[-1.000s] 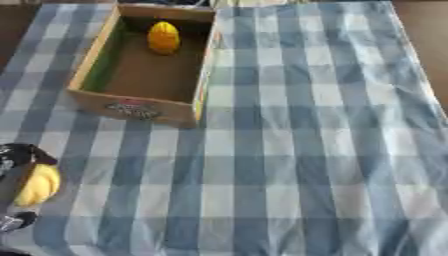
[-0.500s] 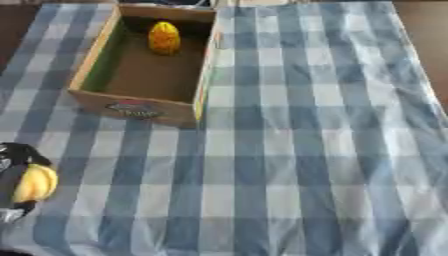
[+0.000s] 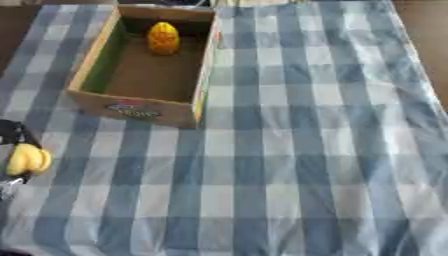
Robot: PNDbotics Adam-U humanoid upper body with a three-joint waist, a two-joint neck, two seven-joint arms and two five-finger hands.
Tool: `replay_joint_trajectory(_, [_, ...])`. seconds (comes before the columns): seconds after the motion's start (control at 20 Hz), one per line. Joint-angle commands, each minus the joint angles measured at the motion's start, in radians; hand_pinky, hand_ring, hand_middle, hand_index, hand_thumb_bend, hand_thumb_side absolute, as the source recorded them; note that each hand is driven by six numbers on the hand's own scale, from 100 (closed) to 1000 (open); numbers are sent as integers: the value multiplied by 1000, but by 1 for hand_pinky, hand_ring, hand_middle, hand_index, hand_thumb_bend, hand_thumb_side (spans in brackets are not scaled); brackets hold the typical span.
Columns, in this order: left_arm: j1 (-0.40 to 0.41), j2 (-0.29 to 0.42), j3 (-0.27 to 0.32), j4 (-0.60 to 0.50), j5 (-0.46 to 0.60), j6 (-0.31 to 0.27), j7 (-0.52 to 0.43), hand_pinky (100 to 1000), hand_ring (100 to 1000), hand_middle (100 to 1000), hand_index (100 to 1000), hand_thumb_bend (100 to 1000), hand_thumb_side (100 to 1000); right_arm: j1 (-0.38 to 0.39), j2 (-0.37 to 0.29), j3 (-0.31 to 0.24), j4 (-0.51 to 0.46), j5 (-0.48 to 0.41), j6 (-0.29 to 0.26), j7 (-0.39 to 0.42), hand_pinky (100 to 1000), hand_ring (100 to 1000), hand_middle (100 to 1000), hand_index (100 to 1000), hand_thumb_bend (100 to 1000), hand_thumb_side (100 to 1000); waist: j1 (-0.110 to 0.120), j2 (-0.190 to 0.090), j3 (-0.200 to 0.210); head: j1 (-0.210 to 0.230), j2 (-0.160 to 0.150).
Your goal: Pick up objects on the table and place them in the box.
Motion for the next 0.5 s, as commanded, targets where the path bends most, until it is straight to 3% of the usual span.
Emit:
replay_joint_trajectory(0.05, [-95,55,37,-15,14,-24,32,720,698,662,706,100,100,-7,-20,-8,-17,-2,4,-2,771,780,577,719,100,627,5,-24,0,-2,-1])
replay_joint_trajectory(0.25, [-278,56,41,-15,93,-27,25,720,689,655,694,100,100,-6,-24,-6,-17,-2,5,0,771,780,577,719,100,625,13,-29,-5,-2,3])
replay_joint_trajectory(0.5, [-476,10,9,-15,177,17,-61,714,687,651,693,100,108,-5,-28,-2,-17,-4,9,3,771,781,577,718,100,629,23,-31,-12,0,7])
